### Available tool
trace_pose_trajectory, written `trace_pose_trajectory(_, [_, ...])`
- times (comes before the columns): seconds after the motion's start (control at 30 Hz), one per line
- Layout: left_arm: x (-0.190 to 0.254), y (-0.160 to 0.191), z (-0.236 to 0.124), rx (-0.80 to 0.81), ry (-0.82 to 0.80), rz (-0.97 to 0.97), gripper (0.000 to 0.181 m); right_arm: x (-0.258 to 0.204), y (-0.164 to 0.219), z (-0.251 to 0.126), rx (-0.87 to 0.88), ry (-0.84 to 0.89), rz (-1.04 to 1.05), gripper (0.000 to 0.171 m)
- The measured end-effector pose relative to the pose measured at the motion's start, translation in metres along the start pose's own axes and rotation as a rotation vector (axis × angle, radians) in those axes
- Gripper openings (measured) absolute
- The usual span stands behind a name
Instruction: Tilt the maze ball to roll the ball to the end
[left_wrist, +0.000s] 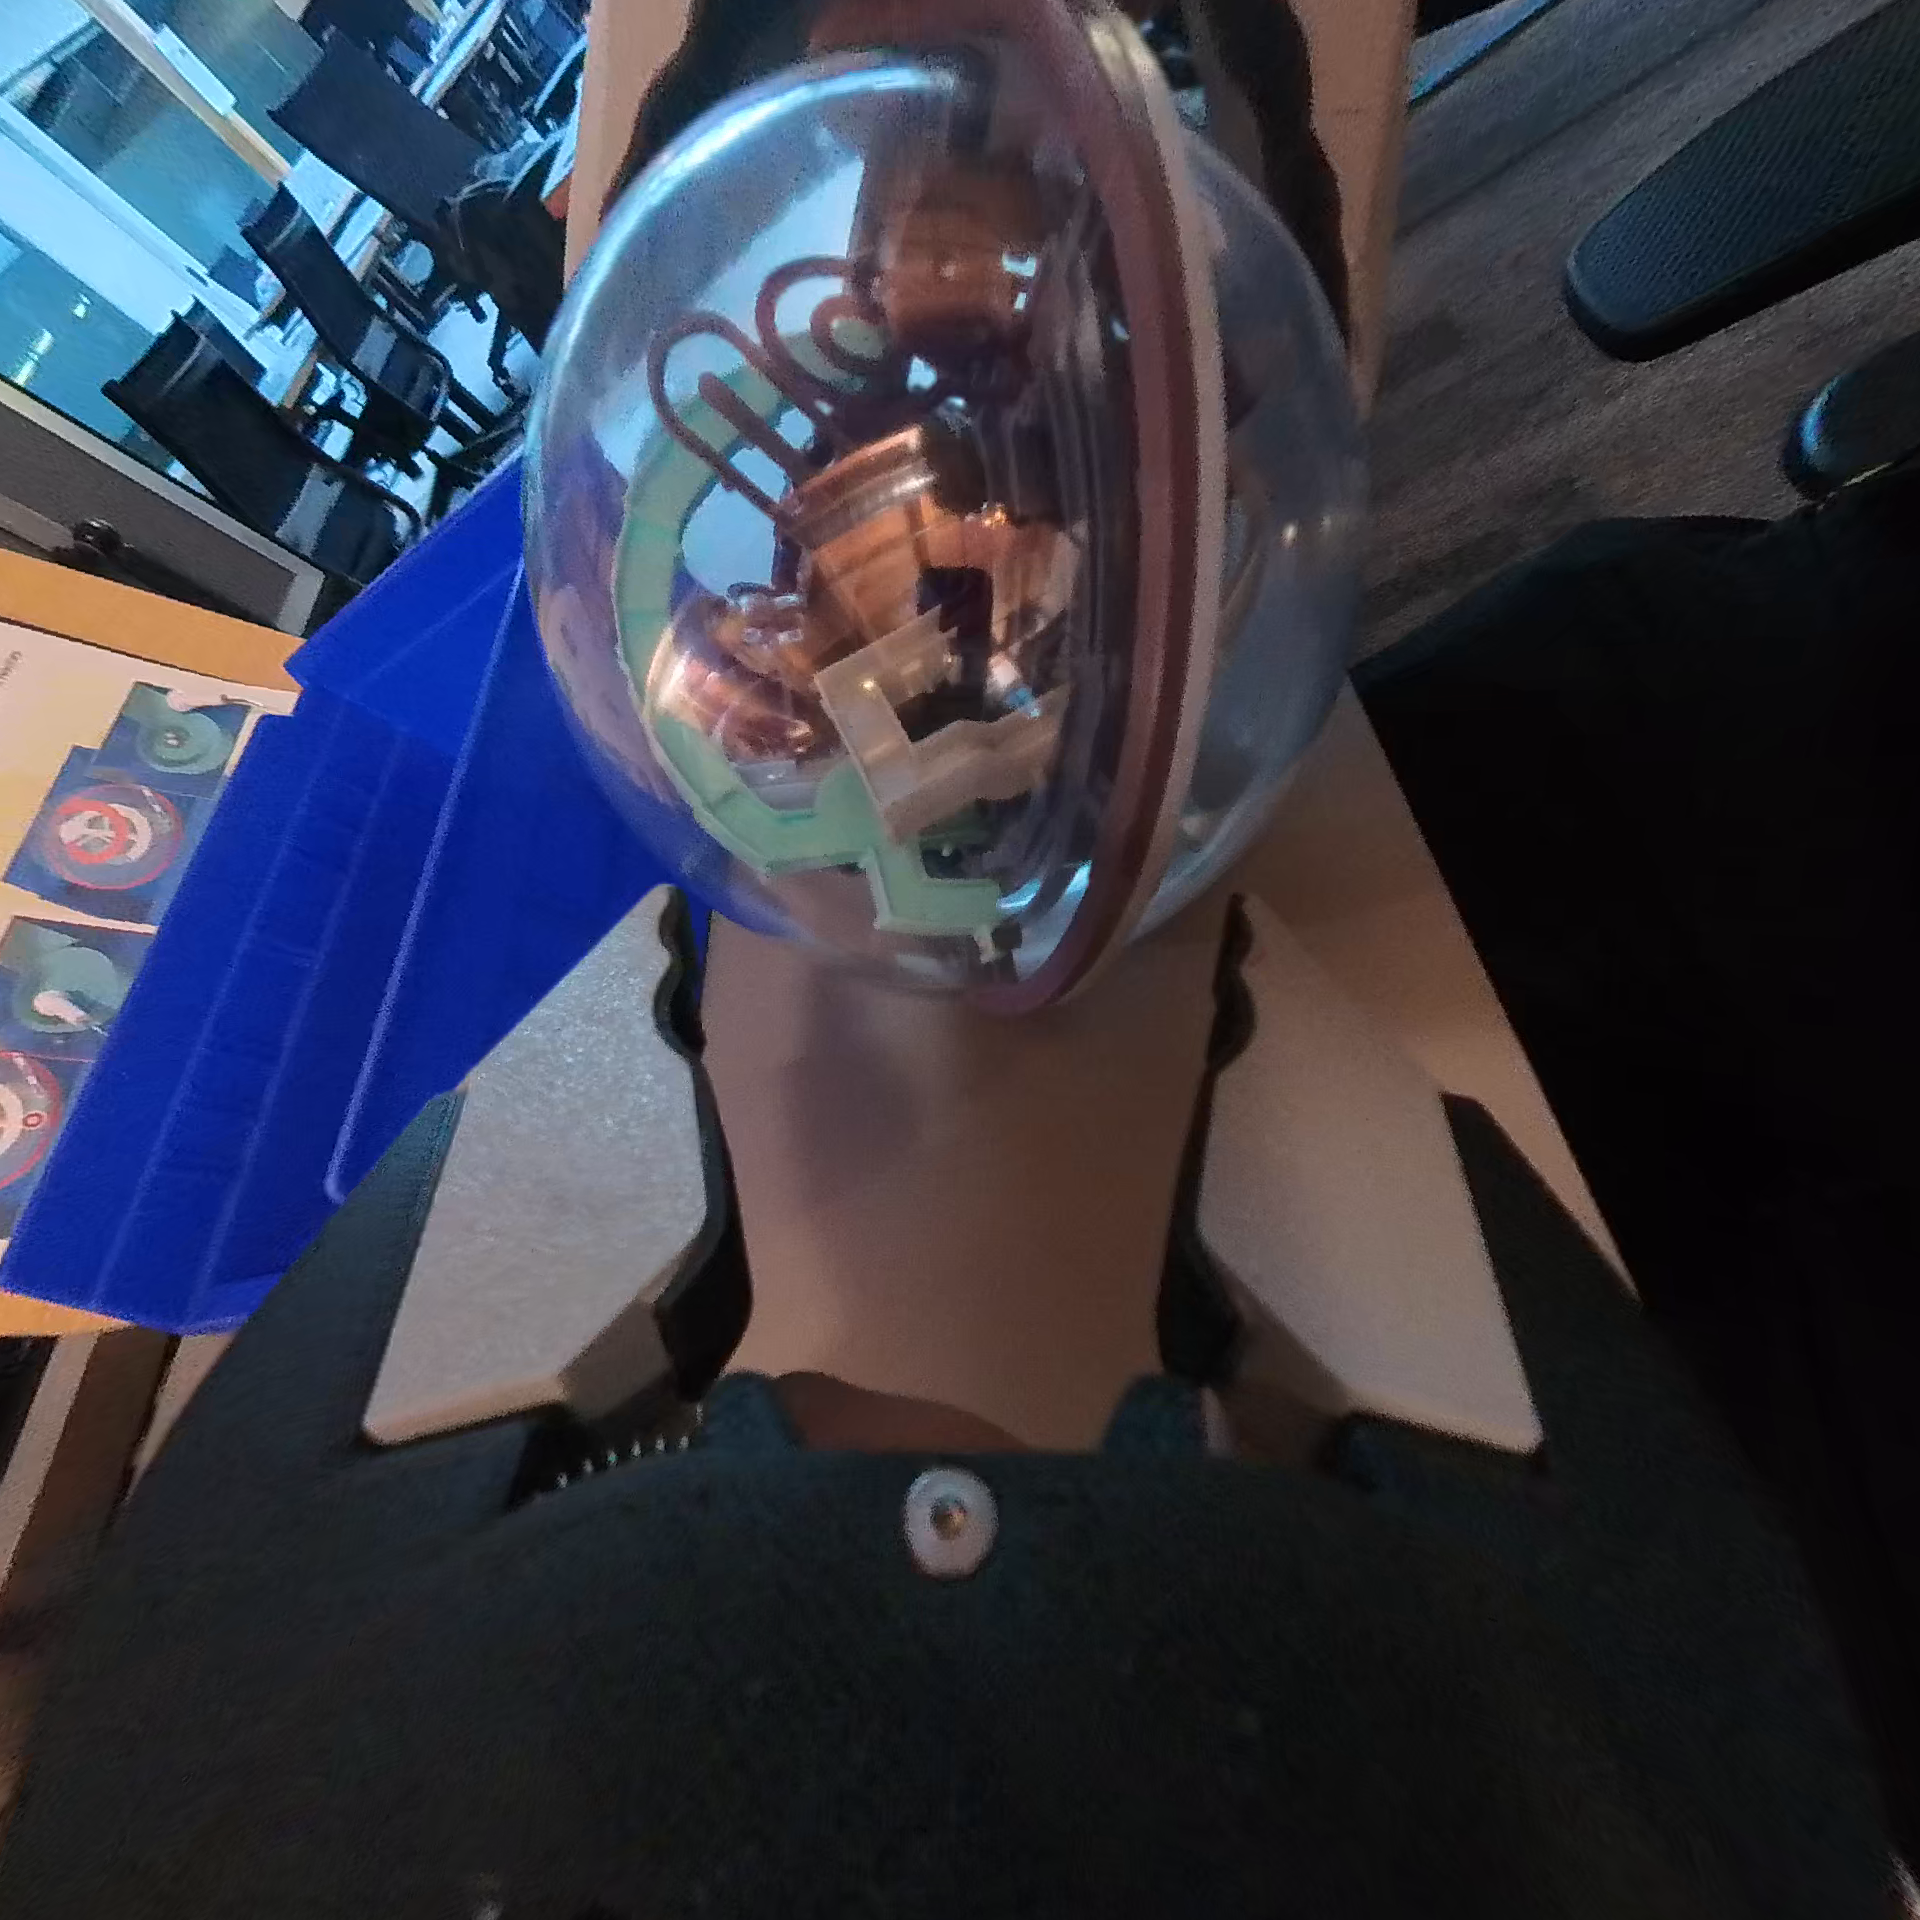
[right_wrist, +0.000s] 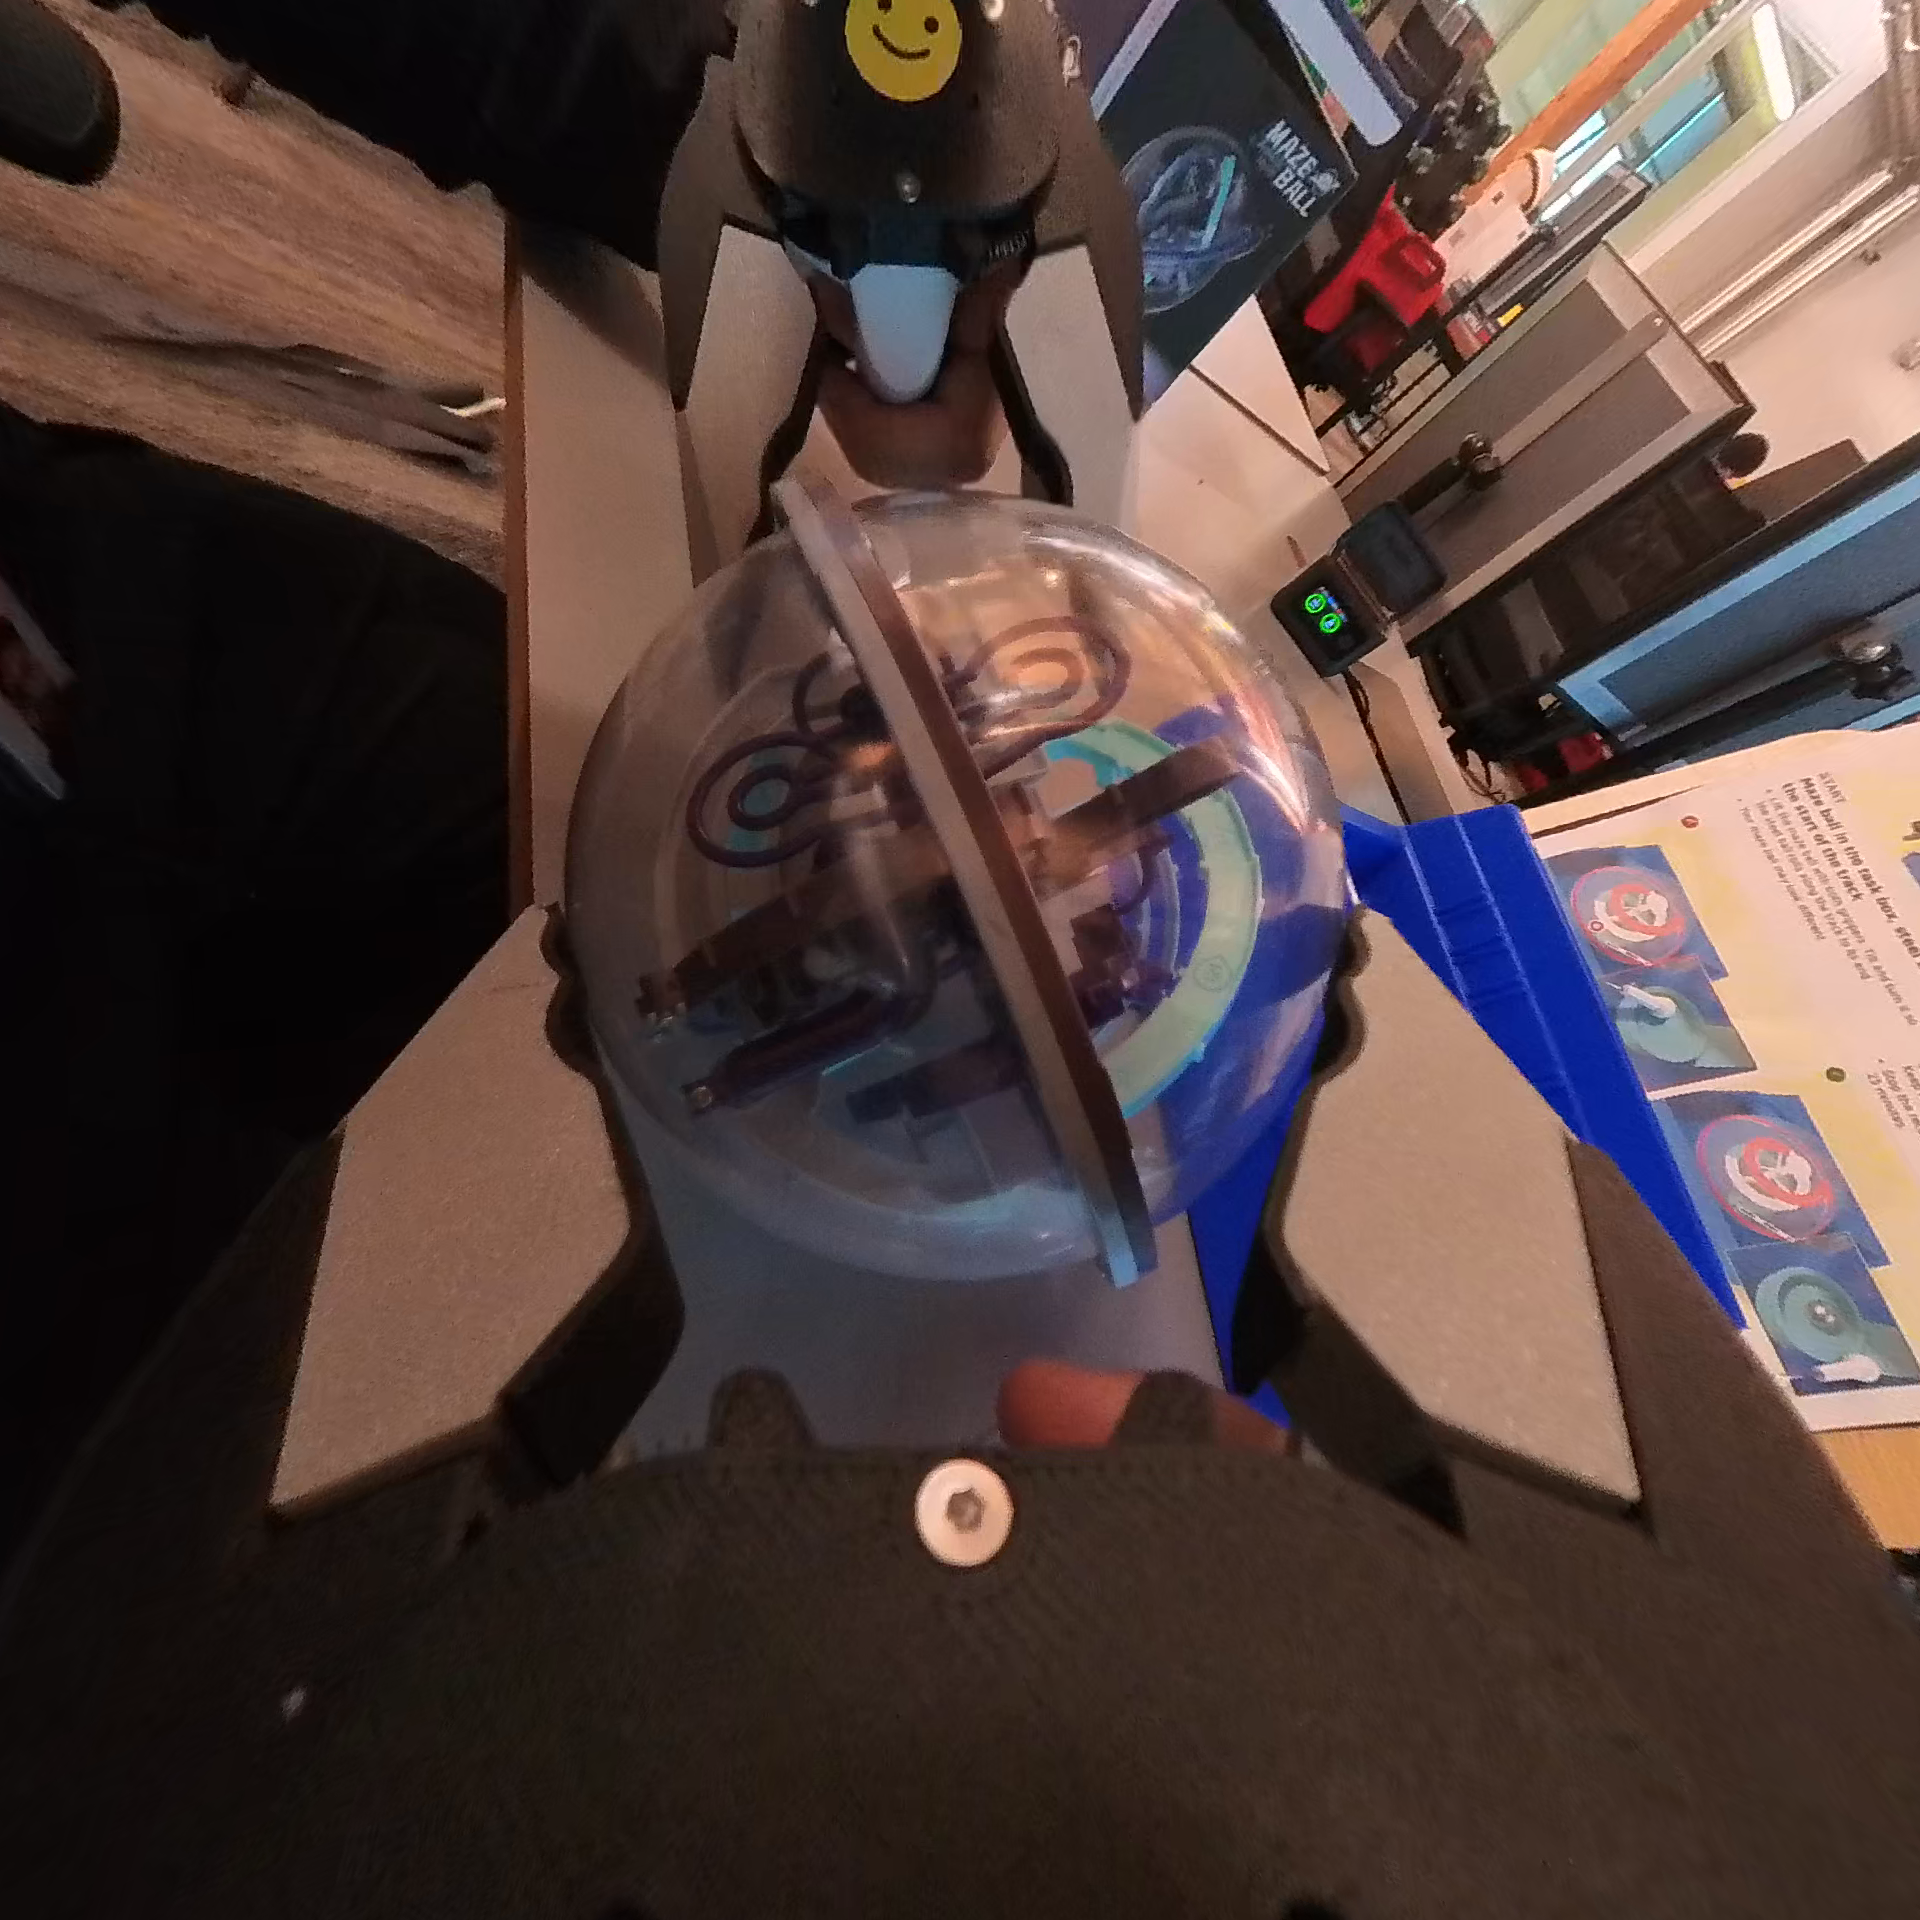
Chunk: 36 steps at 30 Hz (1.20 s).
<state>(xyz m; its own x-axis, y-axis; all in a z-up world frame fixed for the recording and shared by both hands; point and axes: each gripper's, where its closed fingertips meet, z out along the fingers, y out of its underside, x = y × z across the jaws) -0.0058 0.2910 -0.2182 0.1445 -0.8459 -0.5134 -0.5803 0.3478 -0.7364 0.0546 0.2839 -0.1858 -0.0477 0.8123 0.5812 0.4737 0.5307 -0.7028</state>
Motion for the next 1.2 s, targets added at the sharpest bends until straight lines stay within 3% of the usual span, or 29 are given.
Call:
trace_pose_trajectory(0.03, [0.001, 0.001, 0.002, 0.0, 0.003, -0.004, 0.098, 0.0, 0.0, -0.001, 0.003, 0.007, -0.001, 0.137])
trace_pose_trajectory(0.5, [0.012, -0.002, 0.01, 0.07, 0.006, -0.036, 0.098, -0.015, -0.008, -0.014, 0.022, 0.128, -0.036, 0.131])
trace_pose_trajectory(0.67, [0.02, -0.011, 0.009, 0.107, 0.022, -0.074, 0.112, -0.024, -0.014, -0.016, 0.022, 0.183, -0.077, 0.127])
trace_pose_trajectory(1.0, [0.028, -0.031, -0.005, 0.218, 0.061, -0.17, 0.111, -0.036, -0.026, -0.029, 0.072, 0.185, -0.044, 0.116])
trace_pose_trajectory(1.2, [0.033, -0.032, -0.006, 0.191, 0.041, -0.19, 0.113, -0.04, -0.032, -0.026, 0.084, 0.204, -0.043, 0.12])
